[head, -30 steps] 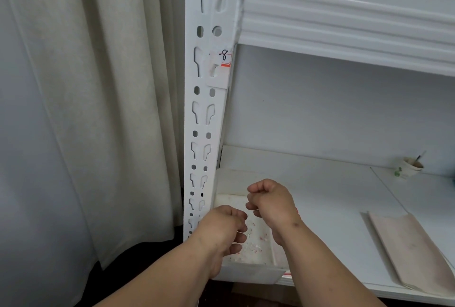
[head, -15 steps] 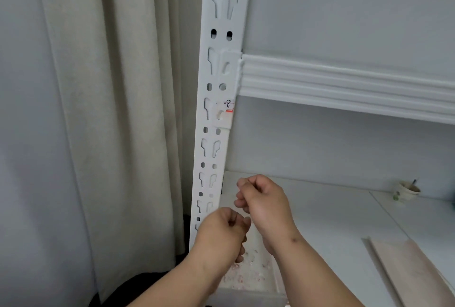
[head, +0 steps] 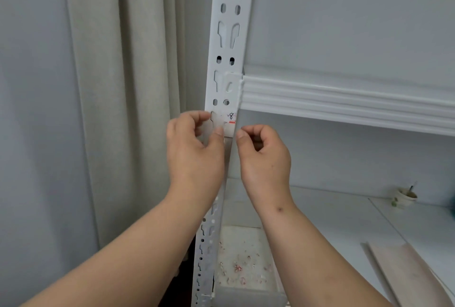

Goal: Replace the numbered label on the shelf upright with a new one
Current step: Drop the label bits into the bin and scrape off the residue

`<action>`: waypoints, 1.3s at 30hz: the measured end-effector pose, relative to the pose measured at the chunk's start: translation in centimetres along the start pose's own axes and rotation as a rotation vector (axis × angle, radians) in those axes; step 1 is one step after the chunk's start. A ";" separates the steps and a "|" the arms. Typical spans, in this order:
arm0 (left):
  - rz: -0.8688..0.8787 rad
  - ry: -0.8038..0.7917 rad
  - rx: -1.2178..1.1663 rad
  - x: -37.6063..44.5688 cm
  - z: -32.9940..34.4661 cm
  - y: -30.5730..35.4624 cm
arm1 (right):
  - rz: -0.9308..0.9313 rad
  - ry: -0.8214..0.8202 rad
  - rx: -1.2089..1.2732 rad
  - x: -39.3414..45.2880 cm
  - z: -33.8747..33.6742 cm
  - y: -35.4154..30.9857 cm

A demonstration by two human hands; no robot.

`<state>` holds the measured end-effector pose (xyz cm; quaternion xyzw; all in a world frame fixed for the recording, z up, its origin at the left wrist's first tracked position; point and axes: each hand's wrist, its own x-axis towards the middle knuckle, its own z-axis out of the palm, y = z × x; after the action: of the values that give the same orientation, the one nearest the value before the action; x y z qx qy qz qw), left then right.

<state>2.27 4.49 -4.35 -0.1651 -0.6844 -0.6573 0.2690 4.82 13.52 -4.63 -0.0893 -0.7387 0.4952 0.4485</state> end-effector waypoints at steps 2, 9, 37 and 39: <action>-0.021 0.014 0.009 0.6 0.2 0.0 | 0.005 0.029 0.008 0.3 0.2 -0.2; -0.096 -0.038 -0.097 1.1 0.9 -0.2 | 0.063 0.033 0.073 0.5 0.8 -0.3; -0.180 -0.125 -0.222 1.9 1.1 -1.6 | 0.027 0.045 -0.031 0.7 1.6 -0.6; -0.183 -0.124 -0.225 1.8 1.2 -1.5 | 0.028 0.050 -0.035 0.7 1.7 -0.5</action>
<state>-0.26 5.30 -4.48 -0.1714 -0.6338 -0.7402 0.1449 3.31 12.60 -3.99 -0.1198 -0.7344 0.4859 0.4585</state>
